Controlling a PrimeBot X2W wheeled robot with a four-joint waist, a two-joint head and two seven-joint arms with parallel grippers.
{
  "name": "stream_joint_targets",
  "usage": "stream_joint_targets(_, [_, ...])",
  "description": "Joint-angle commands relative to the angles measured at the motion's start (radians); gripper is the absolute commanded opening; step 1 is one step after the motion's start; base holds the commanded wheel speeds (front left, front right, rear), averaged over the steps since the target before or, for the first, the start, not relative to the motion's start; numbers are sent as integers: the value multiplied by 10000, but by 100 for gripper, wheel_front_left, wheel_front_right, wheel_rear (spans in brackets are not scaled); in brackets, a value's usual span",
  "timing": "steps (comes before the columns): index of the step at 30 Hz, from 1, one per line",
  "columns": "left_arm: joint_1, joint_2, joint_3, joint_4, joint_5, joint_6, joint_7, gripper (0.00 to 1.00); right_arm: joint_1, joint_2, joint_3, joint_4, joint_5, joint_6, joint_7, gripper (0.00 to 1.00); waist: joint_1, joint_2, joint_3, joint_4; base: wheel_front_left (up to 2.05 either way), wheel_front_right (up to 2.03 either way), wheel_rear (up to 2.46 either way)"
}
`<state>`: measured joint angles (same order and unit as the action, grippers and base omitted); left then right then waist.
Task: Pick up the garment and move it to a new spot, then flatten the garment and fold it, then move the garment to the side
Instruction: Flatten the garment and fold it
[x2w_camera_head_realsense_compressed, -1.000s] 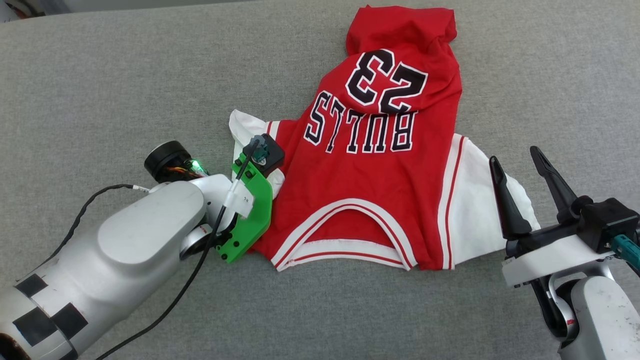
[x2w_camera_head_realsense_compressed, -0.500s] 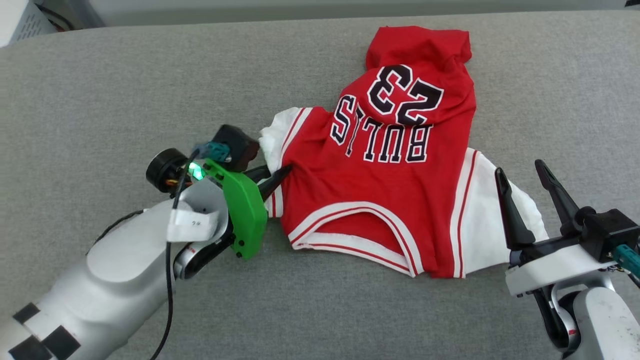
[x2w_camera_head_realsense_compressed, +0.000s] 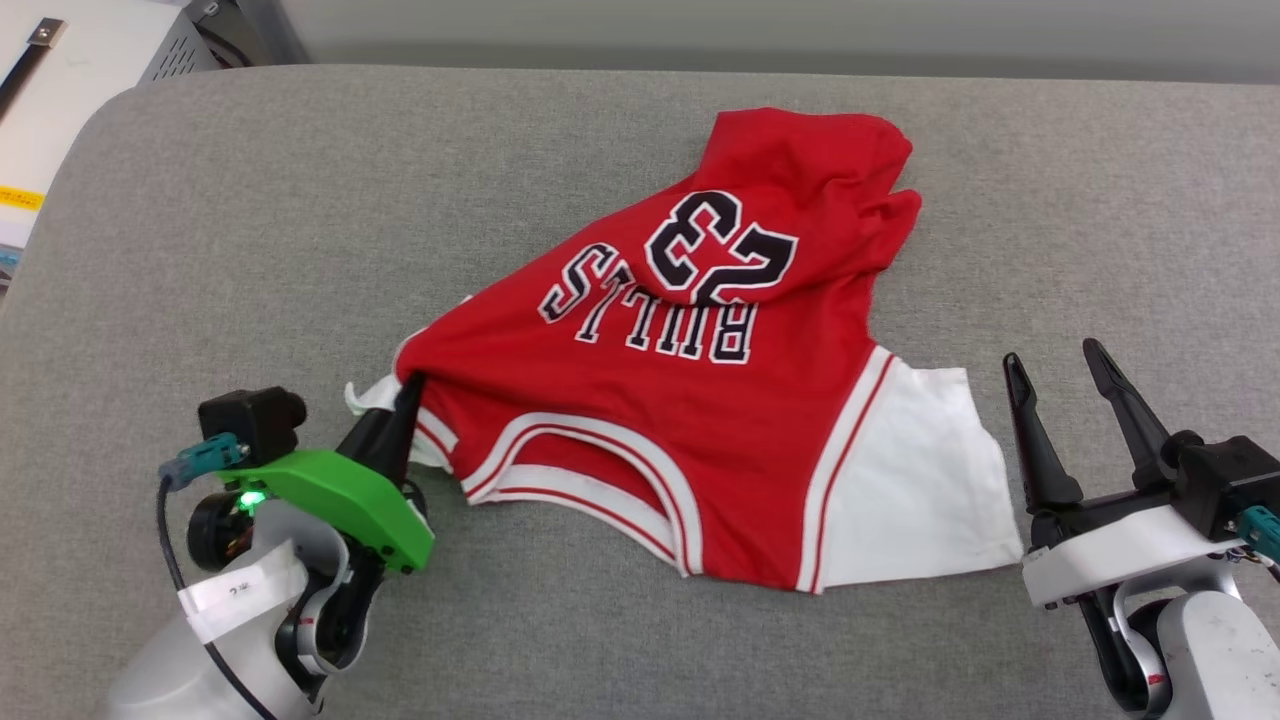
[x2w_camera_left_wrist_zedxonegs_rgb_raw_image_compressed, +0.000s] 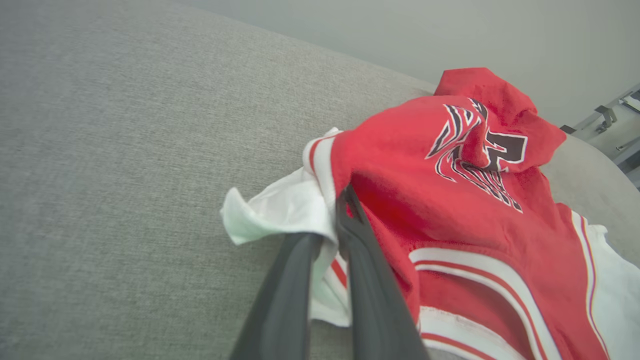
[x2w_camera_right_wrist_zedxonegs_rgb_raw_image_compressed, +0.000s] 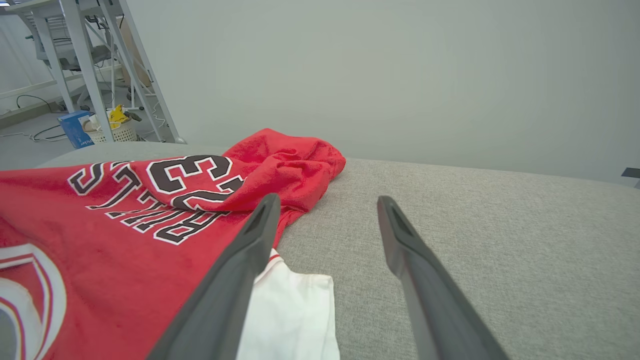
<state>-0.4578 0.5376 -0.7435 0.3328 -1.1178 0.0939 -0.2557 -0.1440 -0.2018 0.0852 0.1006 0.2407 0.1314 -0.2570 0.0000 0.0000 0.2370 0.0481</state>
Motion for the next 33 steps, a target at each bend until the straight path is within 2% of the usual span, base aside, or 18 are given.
stream_joint_targets(1, [294, -140, 477, 209, 147, 64, -54, 0, 119, -56, -23, -42, 60, -7, -47, 100, 0, 0, 7, 6, 0, 0, 0])
stream_joint_targets(6, [1217, -689, 1997, 1299, 1132, -36, -58, 0, 119, -81, 12, -9, 69, -7, -47, 100, 0, 0, -8, -82, 0, 0, 0])
stream_joint_targets(13, [1758, -1253, 2723, 2959, 2355, -232, -59, 0, 220, -82, -100, 74, 56, -7, -47, 100, 0, 0, -121, -146, 0, 0, 0])
stream_joint_targets(14, [1777, -1350, 2795, 3134, 2486, -295, -59, 26, 225, -94, -113, 83, 59, -7, -43, 100, 0, 0, -159, -138, 0, 0, 0])
stream_joint_targets(15, [1770, -1405, 2871, 3222, 2631, -322, -59, 70, 218, -110, -124, 79, 48, -7, -34, 100, 0, 0, -193, -129, 0, 0, 0])
stream_joint_targets(16, [1760, -1463, 3040, 3250, 2853, -307, -59, 100, 200, -135, -139, 54, 28, -7, -28, 100, 0, 0, -242, -113, 0, 0, 0])
stream_joint_targets(19, [1835, -1507, 3488, 3100, 3581, -247, -60, 100, 107, -258, -159, -58, -28, -7, 28, 100, 0, 0, -401, -81, 0, 0, 0])
stream_joint_targets(25, [2503, -1702, 4896, 1632, 5385, 148, -60, 100, -286, -891, 35, -605, -39, -7, 511, 100, 0, 0, -723, -52, 0, 0, 0])
stream_joint_targets(29, [3082, -1839, 5650, 518, 6658, 469, -60, 100, -751, -1645, 421, -1191, -18, -7, 1089, 100, 0, 0, -841, -53, 0, 0, 0])
stream_joint_targets(33, [3555, -2084, 6283, -627, 7674, 558, -60, 100, -1227, -2700, 1357, -1694, 454, -7, 2533, 100, 0, 0, -884, -22, 0, 0, 0])
